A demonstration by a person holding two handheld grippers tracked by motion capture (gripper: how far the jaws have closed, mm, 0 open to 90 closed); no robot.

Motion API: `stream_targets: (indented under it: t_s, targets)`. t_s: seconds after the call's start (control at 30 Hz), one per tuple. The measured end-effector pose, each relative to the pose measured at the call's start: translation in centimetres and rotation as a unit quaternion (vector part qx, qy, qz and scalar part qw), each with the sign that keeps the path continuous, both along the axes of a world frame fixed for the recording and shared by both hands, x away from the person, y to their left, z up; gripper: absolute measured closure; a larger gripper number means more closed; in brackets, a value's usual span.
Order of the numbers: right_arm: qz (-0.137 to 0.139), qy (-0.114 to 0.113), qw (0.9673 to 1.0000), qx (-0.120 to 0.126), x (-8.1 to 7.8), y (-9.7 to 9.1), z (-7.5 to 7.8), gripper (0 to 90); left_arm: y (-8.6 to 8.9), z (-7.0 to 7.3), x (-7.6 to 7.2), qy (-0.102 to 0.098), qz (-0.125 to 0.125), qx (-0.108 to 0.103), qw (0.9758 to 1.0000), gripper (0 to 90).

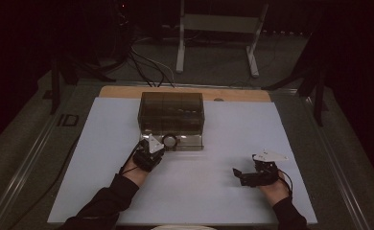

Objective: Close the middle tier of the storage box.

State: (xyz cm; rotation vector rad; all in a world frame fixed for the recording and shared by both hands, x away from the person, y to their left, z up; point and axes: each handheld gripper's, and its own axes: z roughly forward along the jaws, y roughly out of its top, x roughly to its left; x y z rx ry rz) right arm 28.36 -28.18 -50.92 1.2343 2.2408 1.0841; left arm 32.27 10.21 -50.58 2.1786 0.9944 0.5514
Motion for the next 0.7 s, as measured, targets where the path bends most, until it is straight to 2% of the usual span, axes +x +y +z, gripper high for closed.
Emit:
stream_targets:
  t_s: [0.7]
  targets:
    - [0.001,0.001,1.0,-0.001,0.0,0.02,0.0,2.4,-0.04,-0.04,0.13,0.005,-0.003,0.002,1.0,90.0]
